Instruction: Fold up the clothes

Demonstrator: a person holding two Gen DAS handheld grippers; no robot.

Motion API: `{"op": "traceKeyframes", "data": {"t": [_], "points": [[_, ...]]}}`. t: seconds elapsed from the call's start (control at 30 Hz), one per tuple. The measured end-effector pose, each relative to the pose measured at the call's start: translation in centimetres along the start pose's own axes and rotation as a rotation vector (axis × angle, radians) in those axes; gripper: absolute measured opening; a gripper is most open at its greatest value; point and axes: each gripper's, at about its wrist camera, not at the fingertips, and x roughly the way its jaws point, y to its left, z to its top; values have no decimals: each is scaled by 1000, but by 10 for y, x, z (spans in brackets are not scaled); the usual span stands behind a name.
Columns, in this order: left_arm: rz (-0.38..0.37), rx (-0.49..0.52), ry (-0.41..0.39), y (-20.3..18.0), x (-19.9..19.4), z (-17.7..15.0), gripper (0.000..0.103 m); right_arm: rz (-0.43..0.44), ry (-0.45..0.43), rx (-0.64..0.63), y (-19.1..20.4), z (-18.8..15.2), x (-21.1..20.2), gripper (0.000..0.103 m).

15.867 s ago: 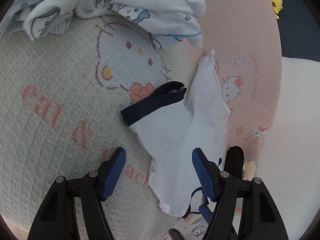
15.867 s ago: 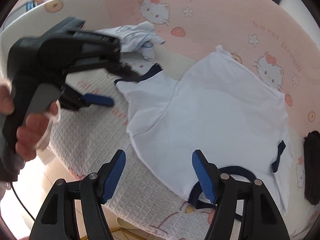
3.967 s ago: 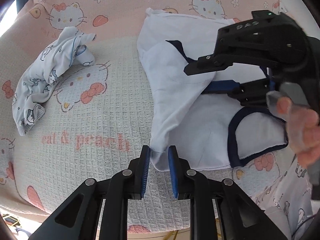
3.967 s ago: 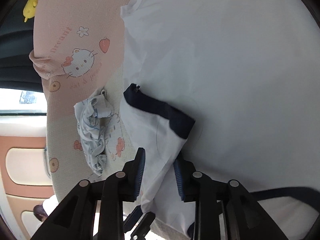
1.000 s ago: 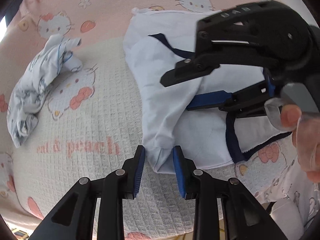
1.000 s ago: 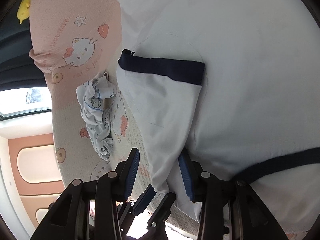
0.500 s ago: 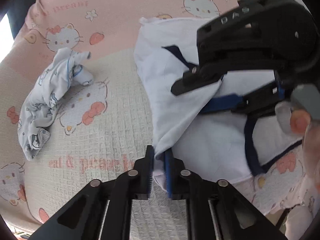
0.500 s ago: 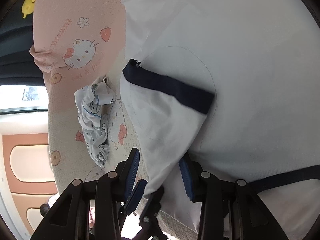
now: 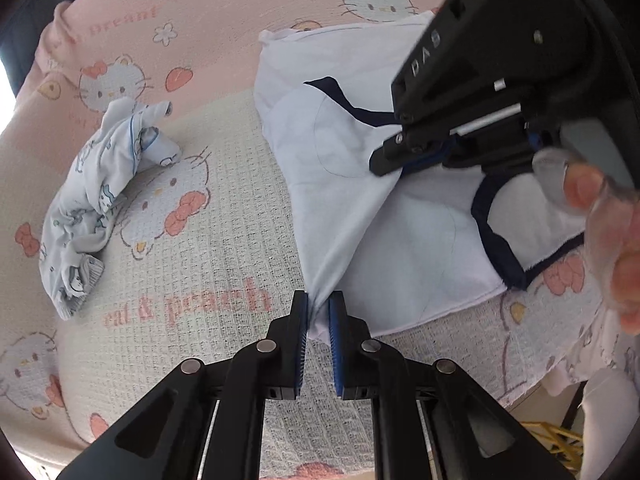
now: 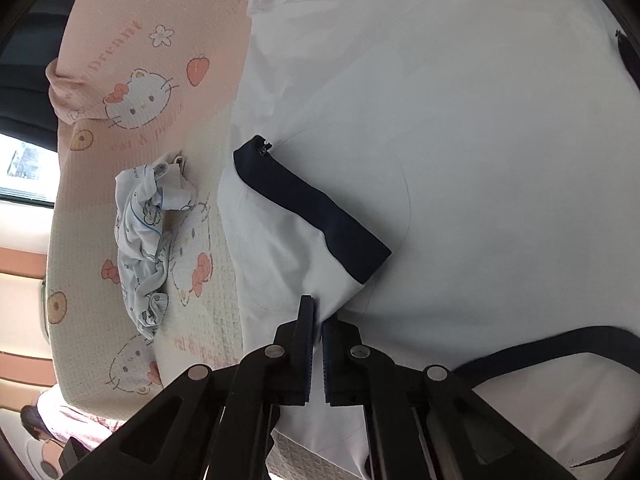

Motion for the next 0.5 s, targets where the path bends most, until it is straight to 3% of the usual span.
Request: {"op": "traceKeyframes", "data": {"t": [0.1, 0.23, 0.37, 0.4, 0.5], "points": [[21, 18, -1, -3, -4, -2, 9, -37, -40, -38, 4, 2, -11, 1], [16, -4, -7, 2, -6, -1, 9, 6, -16, -19, -4, 5, -13, 1], [1, -42, -12, 10, -4, -1, 9, 153, -30, 55, -18, 3, -13, 3], [-5, -53, -14, 12, -3, -1, 9, 202, -21, 82, -22, 4, -11, 8], [-27, -90, -12, 17, -1, -3, 9, 270, -18, 109, -30, 7, -8, 46]]}}
